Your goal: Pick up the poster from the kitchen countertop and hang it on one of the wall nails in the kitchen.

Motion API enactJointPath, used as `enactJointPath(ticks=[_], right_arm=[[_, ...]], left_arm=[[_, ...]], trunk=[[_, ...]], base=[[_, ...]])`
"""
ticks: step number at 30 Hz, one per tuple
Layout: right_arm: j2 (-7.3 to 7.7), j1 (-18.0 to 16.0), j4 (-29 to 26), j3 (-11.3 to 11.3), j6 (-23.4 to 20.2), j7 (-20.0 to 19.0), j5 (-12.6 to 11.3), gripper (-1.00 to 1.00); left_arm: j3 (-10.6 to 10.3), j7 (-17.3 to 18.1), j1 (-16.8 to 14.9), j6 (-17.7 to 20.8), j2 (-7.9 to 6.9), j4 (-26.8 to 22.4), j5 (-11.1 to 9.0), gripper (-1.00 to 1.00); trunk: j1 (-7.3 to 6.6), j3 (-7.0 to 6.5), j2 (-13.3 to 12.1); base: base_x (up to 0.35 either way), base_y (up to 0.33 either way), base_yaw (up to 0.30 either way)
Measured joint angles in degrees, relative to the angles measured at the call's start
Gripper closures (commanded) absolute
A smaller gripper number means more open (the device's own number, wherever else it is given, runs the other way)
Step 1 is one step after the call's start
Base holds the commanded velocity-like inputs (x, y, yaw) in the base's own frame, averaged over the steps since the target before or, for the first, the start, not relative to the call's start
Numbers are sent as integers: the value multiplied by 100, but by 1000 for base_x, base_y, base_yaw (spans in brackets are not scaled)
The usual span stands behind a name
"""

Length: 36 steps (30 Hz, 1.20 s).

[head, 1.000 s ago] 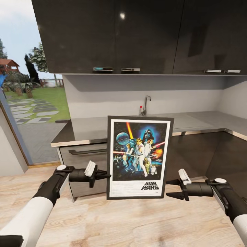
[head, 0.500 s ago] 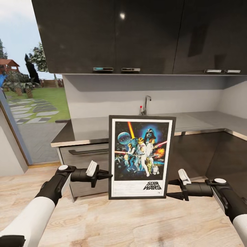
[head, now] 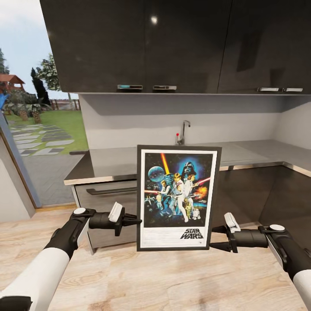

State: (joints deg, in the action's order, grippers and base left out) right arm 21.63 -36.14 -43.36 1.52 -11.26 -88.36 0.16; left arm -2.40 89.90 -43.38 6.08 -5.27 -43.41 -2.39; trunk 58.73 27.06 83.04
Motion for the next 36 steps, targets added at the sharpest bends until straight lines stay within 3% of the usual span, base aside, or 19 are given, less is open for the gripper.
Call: enactJointPath(ticks=[13,21,36], right_arm=[[0,5,-3,0,13,0,-4,-100],[-1,5,3,0,405,-24,-8,-100],[-8,5,5,0,448,-26,-8,-100]], left_arm=[[0,0,0,-2,4,0,0,100],[-1,0,0,0,7,0,0,100],[-7,0,0,0,7,0,0,100]], trunk=[[0,0,0],[0,0,0],[0,0,0]], base=[[0,0,0],[0,0,0],[0,0,0]])
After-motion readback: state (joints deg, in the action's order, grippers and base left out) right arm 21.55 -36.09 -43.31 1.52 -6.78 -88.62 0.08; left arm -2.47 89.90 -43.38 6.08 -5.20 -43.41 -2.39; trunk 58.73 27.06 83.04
